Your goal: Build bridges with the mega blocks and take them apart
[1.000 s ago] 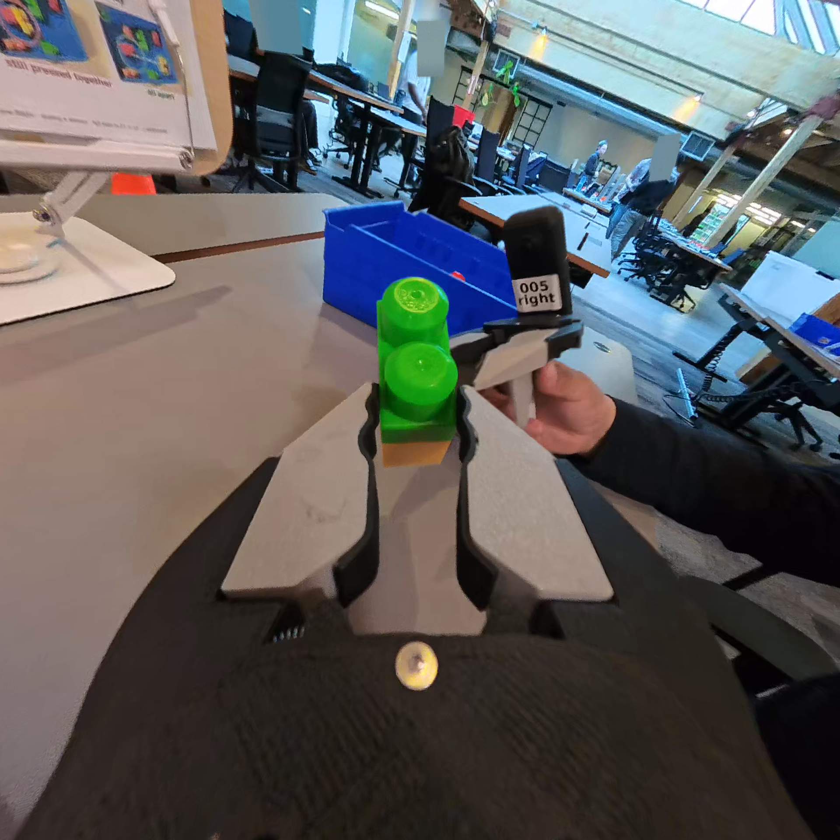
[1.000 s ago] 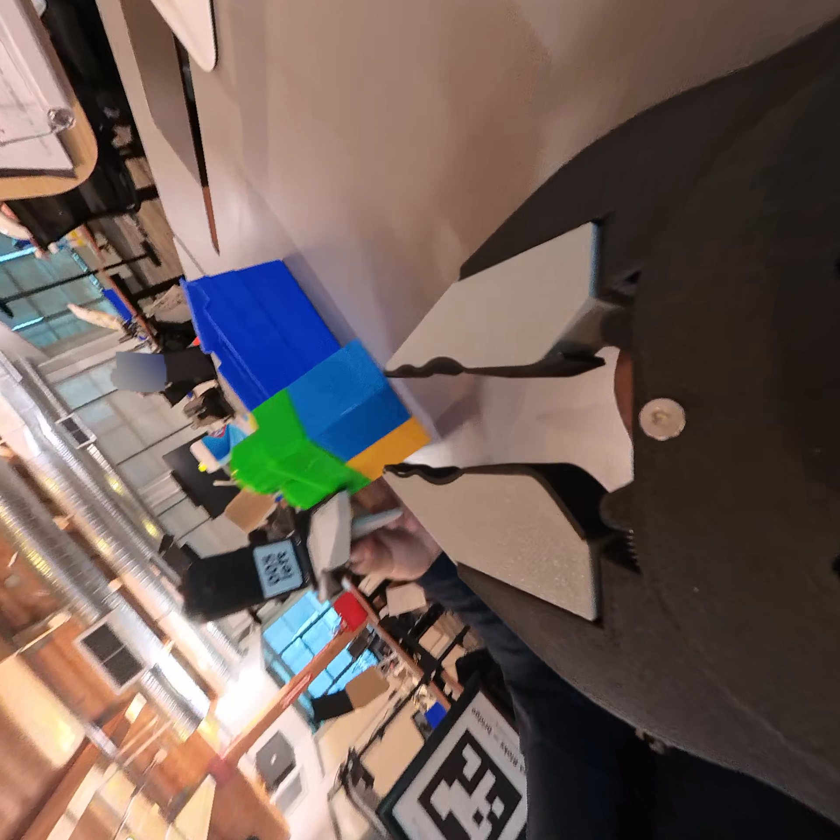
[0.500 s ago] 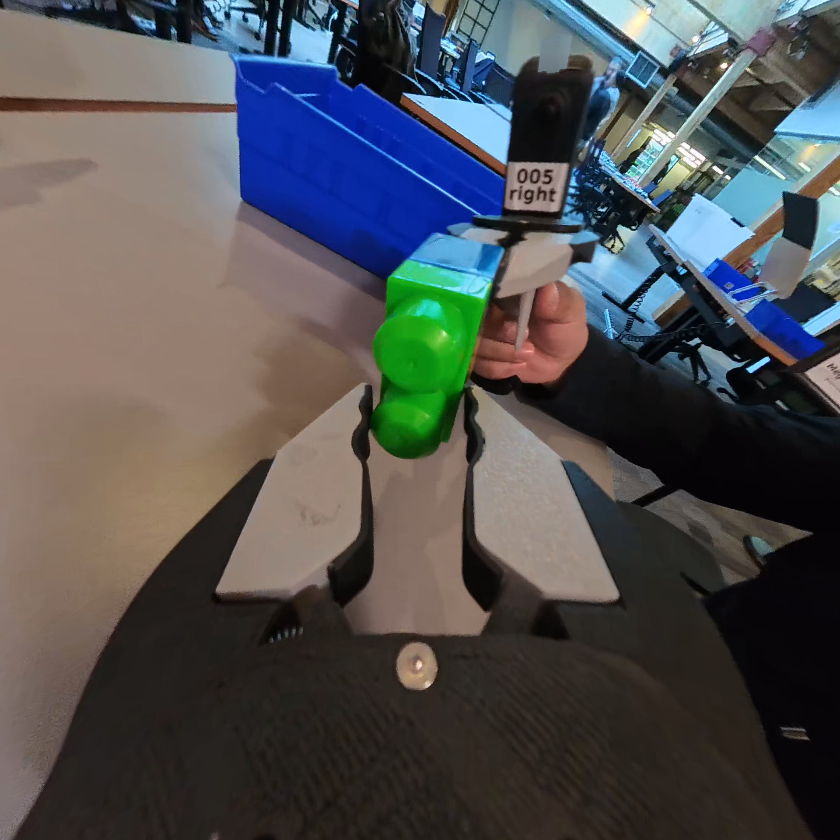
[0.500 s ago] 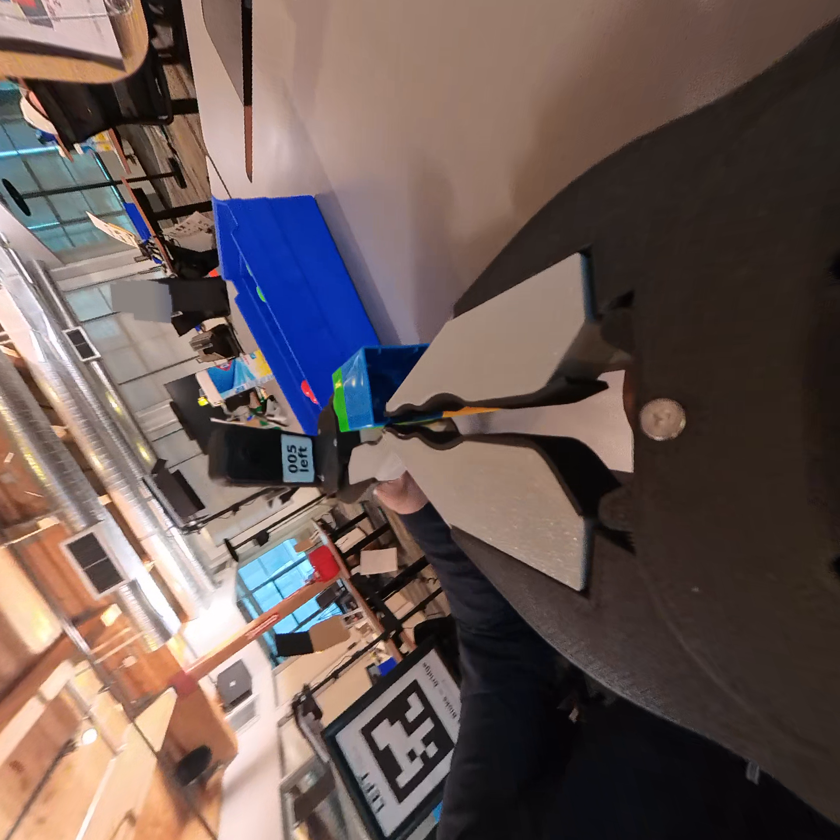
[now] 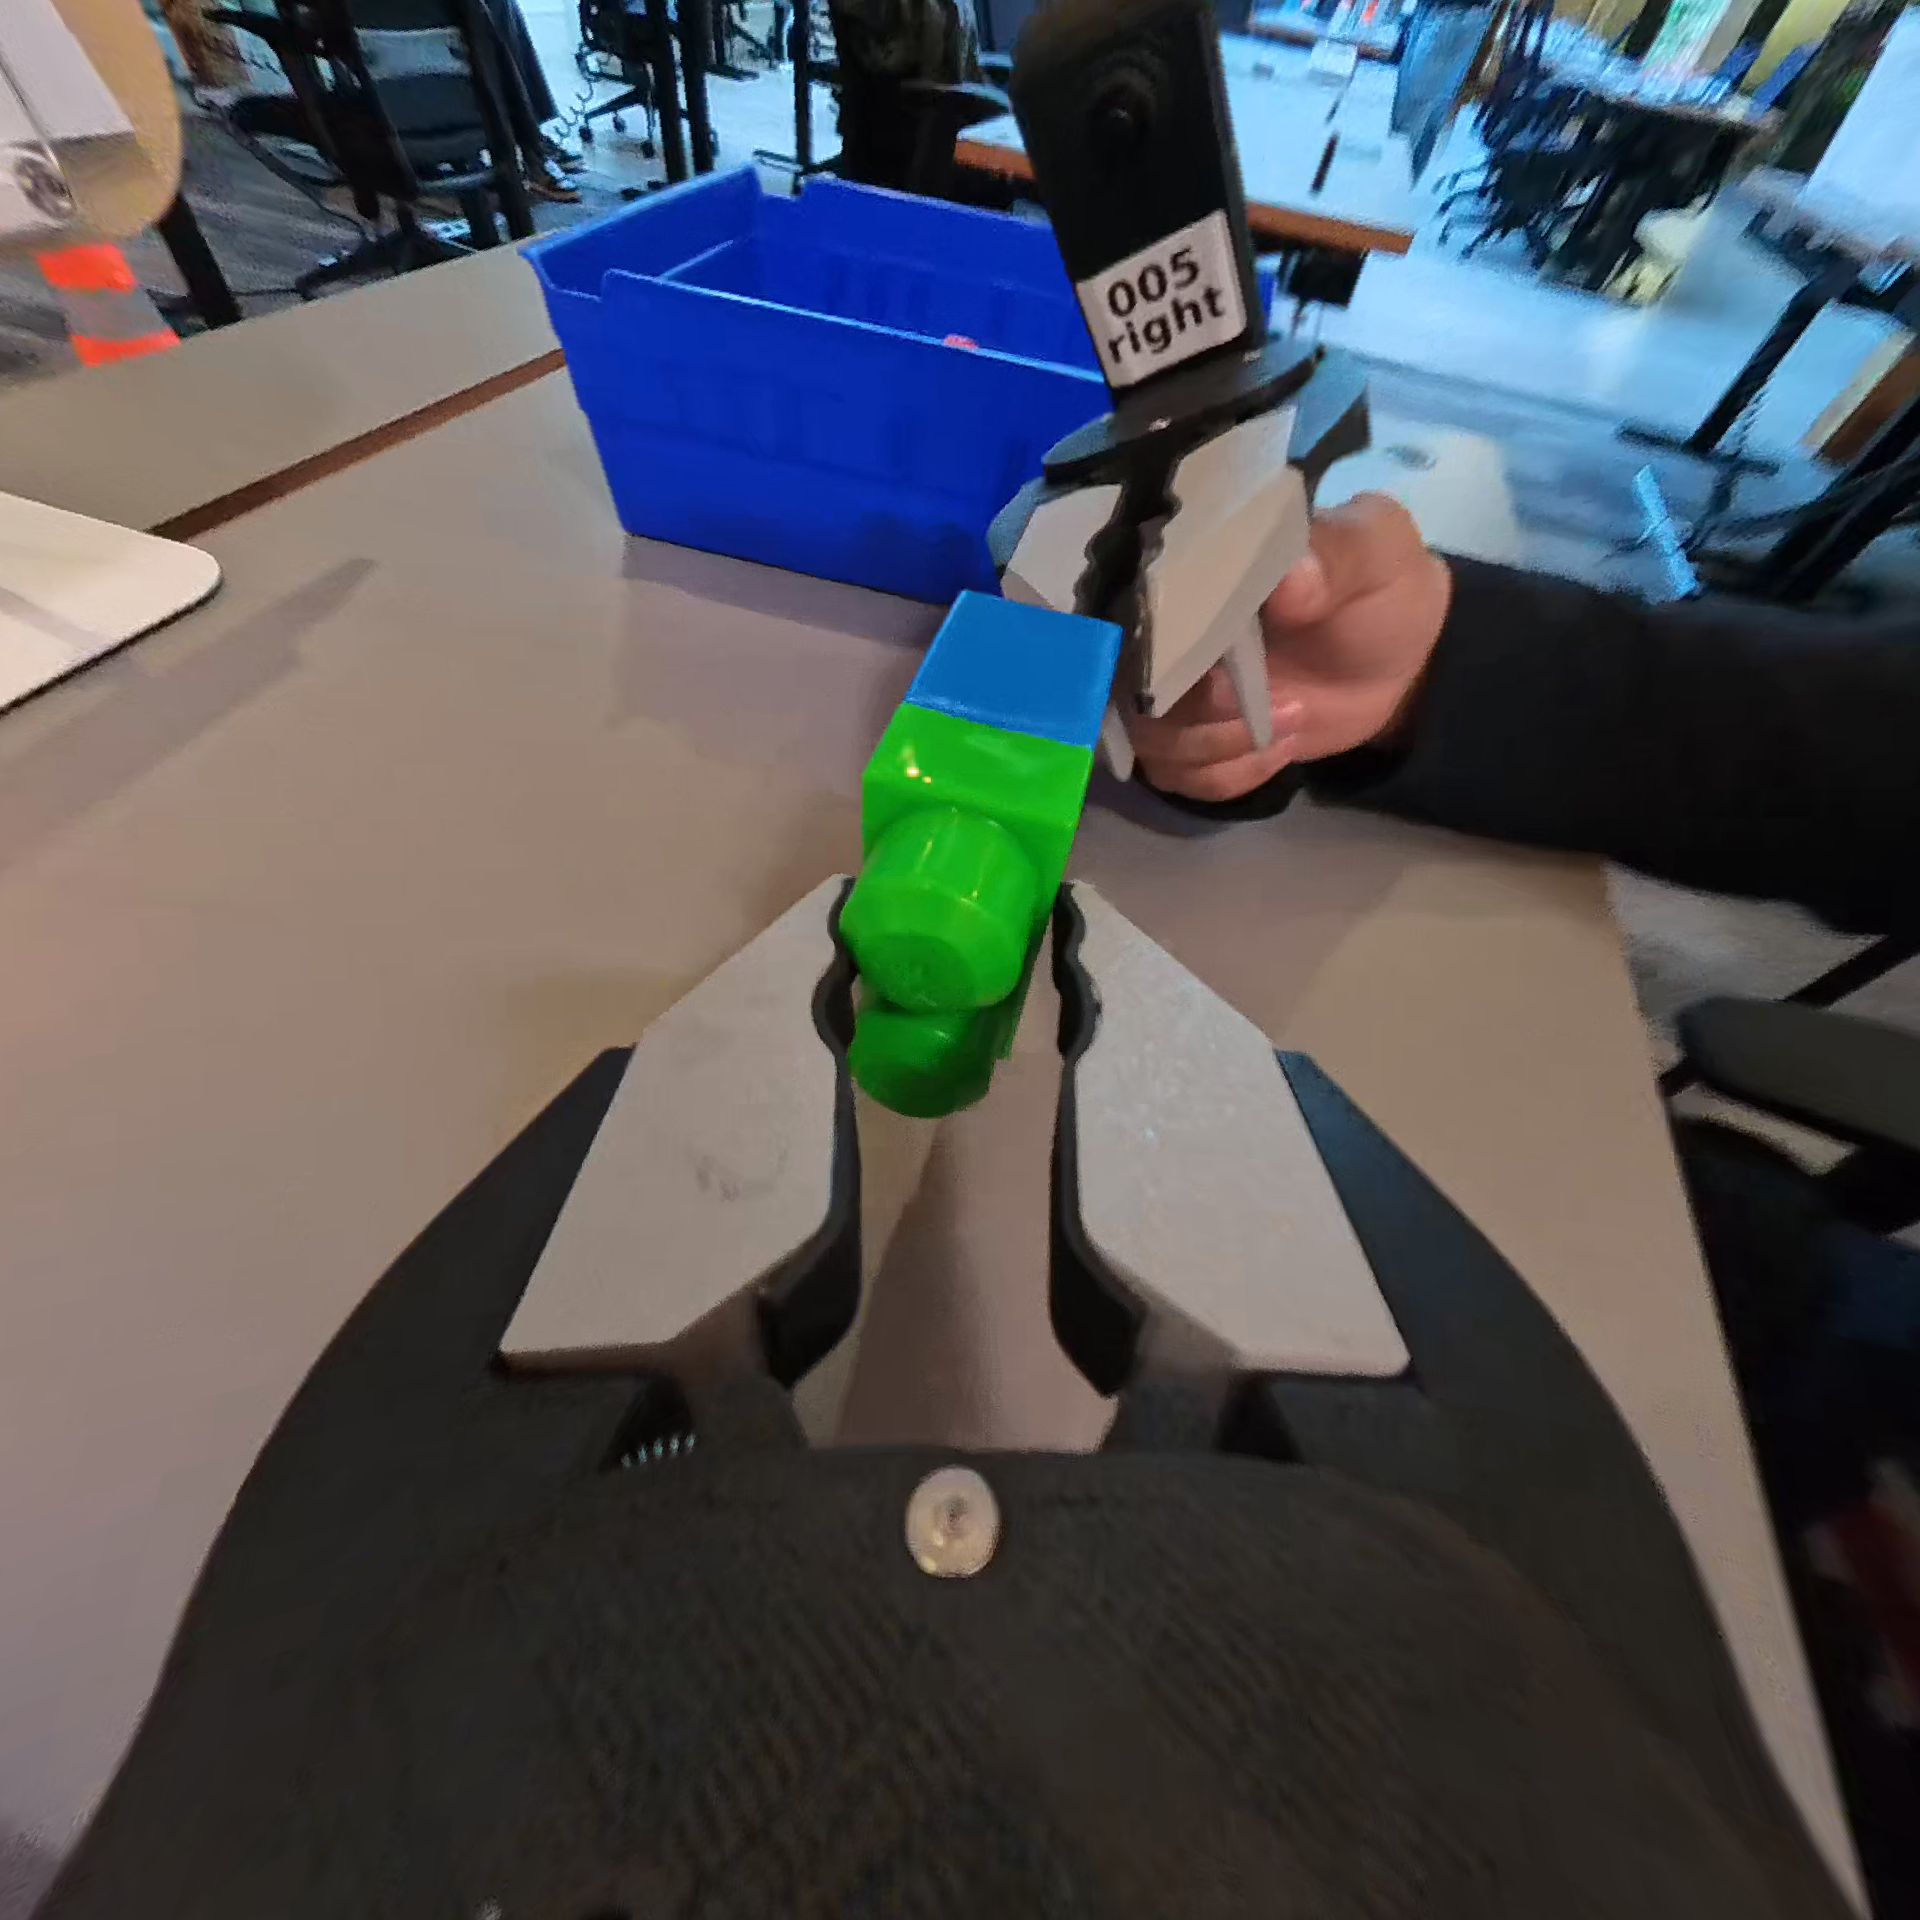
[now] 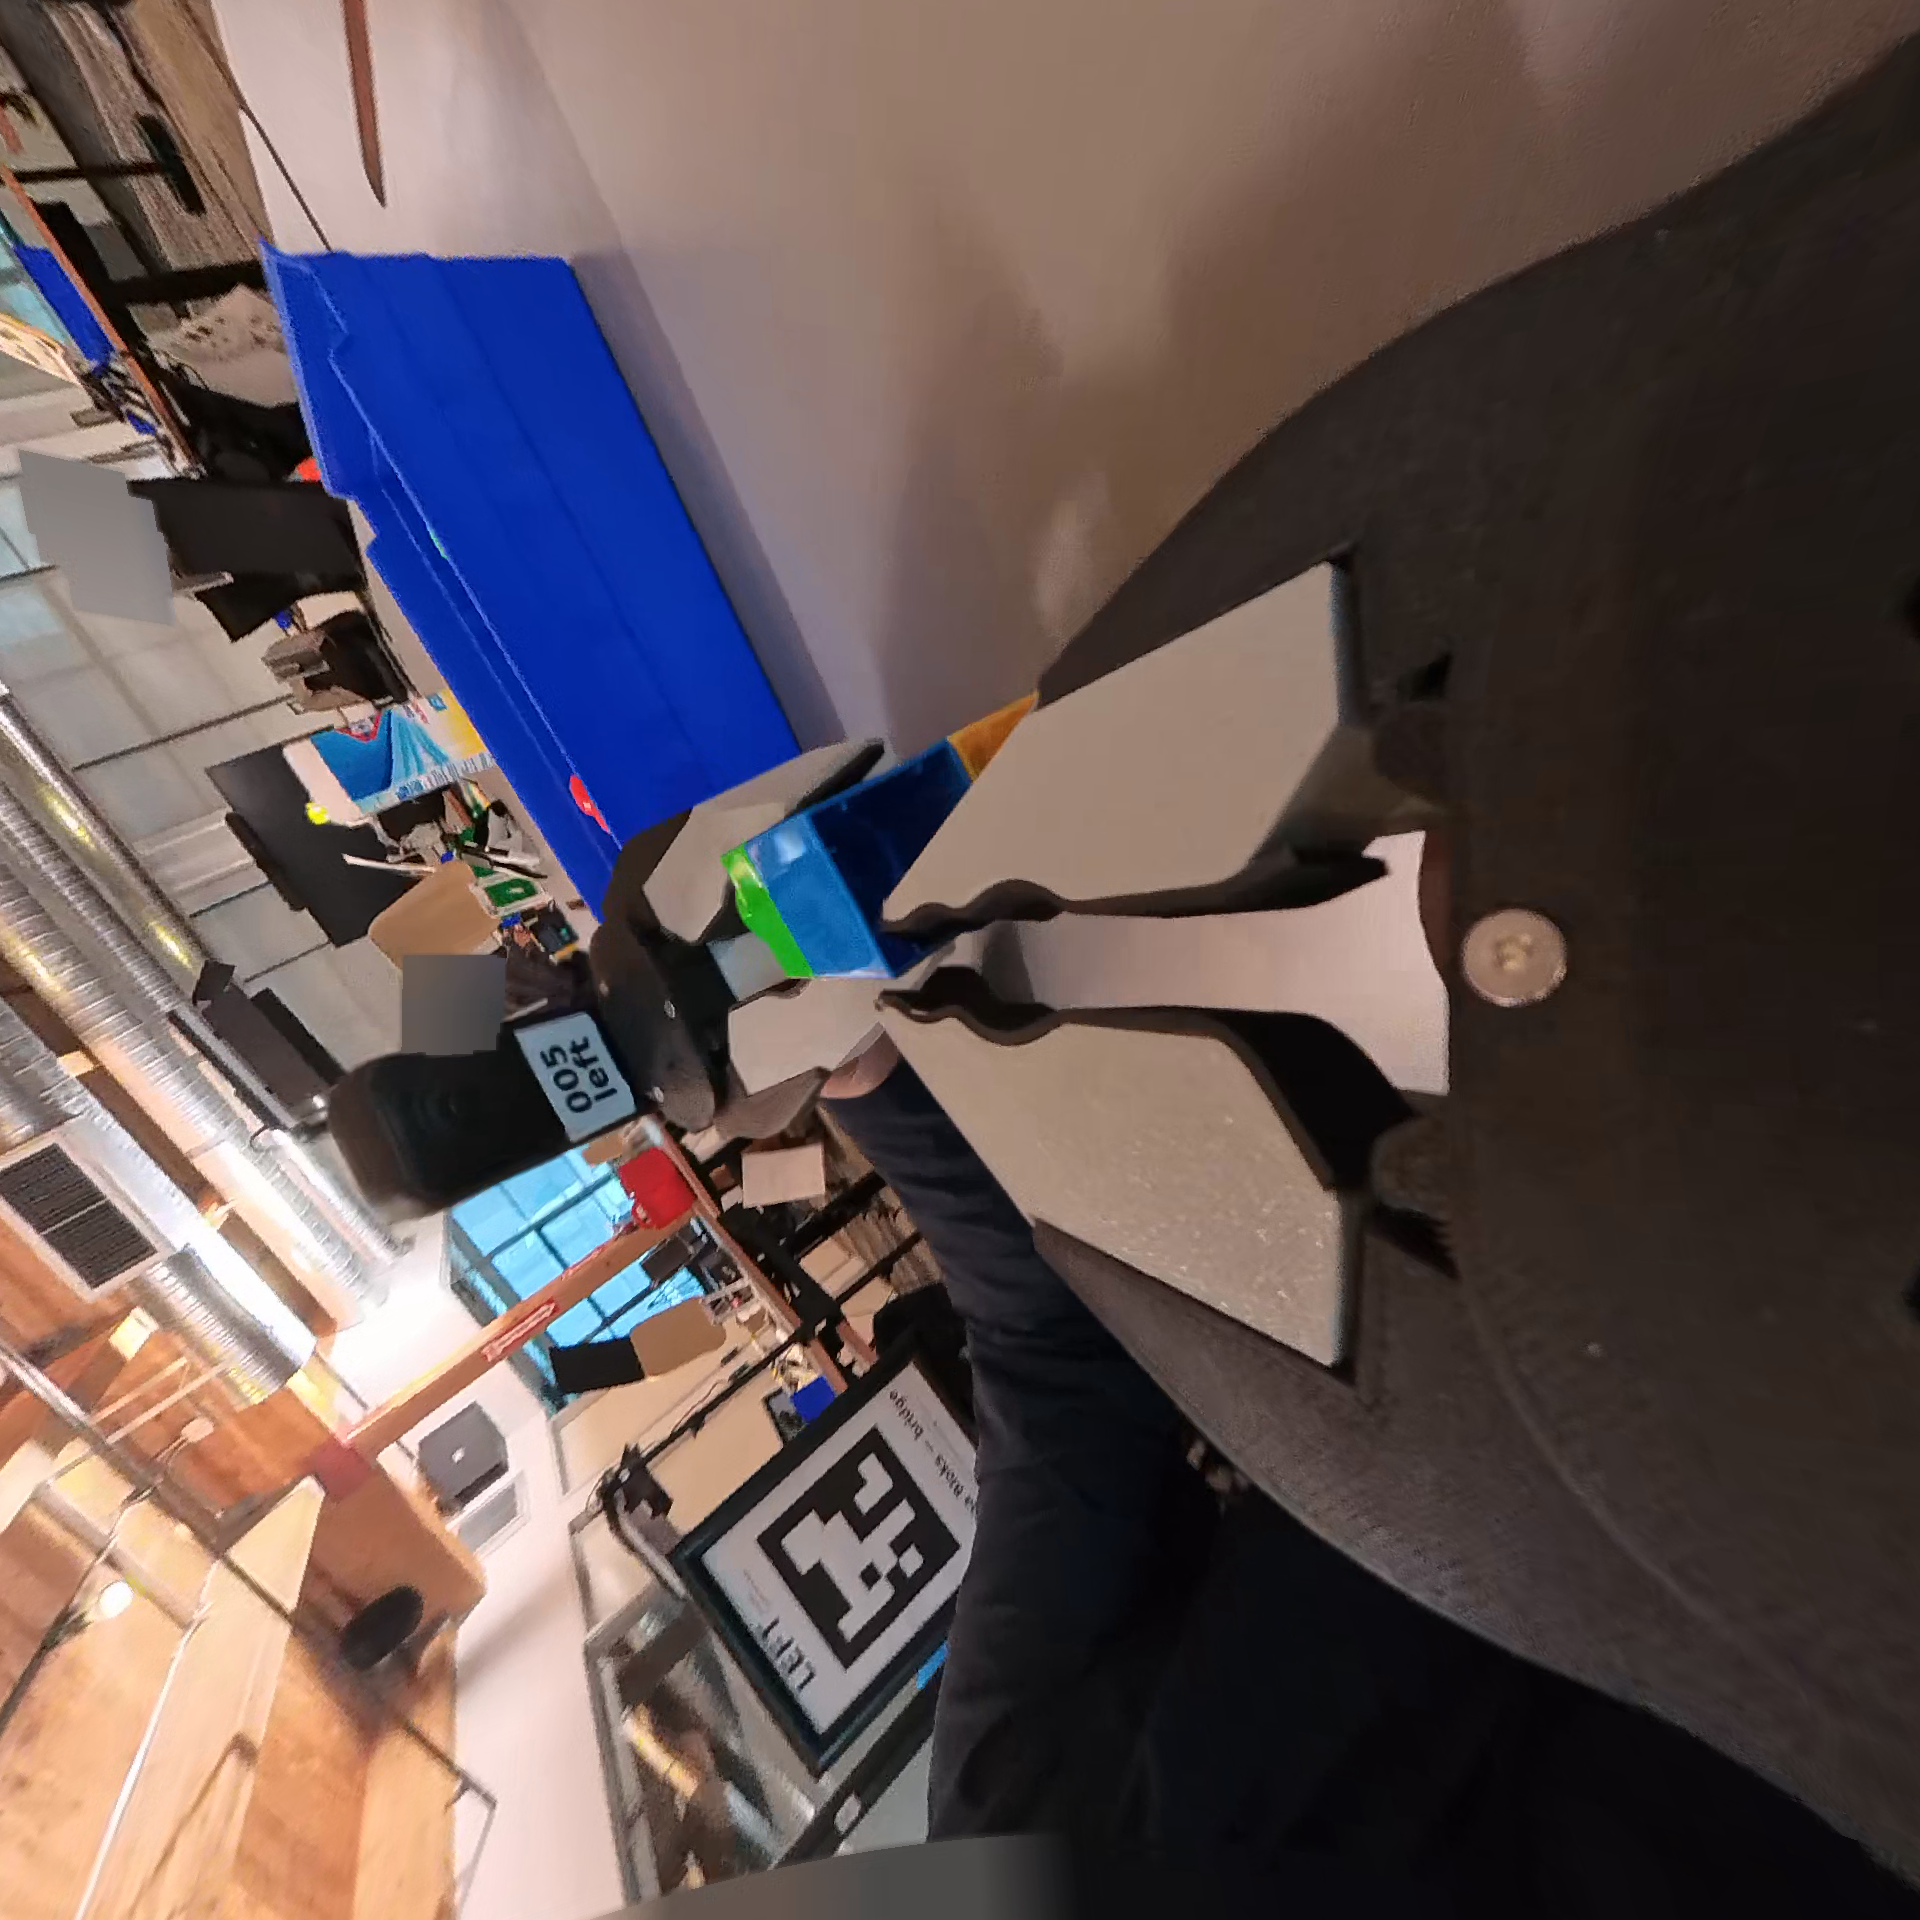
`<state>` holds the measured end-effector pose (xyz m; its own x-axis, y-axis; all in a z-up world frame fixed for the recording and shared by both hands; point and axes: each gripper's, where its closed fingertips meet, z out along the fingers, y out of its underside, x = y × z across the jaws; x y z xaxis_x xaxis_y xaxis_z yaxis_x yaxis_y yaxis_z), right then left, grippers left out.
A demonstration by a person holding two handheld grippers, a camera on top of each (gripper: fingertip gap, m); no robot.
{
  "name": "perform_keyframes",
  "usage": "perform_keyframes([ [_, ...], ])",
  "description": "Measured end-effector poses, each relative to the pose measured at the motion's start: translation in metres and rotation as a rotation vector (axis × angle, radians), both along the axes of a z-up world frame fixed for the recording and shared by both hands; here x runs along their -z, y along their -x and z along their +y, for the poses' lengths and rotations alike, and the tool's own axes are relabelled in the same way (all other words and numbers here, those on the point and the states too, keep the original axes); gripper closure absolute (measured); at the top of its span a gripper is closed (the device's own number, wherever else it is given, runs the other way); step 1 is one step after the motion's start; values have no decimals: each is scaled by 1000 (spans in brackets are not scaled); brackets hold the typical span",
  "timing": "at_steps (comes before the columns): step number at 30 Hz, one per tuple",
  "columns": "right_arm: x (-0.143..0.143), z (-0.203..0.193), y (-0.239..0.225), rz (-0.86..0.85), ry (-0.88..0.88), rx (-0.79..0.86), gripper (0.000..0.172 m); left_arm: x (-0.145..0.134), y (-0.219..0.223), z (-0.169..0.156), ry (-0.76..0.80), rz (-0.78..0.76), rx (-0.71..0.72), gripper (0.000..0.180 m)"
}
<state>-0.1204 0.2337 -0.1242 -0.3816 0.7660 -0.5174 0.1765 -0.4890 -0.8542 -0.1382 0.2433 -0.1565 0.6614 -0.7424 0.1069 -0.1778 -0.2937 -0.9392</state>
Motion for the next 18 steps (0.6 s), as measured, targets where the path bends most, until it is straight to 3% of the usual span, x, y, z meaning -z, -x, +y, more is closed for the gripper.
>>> perform_keyframes([
  [3,3,1,1,-12,55,-13,160,5,2,1,-2,44,-19,146],
  [7,2,1,0,-4,105,-25,167,2,-1,0,-51,60,-12,146],
  [11,-1,-1,1,0,182,-55,162,17,-7,0,-99,202,1,147],
  [14,10,0,3,-58,103,-24,164,33,-5,4,-103,324,-31,147],
  [16,18,2,4,-99,11,15,166,38,-5,4,-69,318,-24,147],
  [18,17,2,3,-103,46,8,166,37,-7,4,-59,286,-19,147],
])
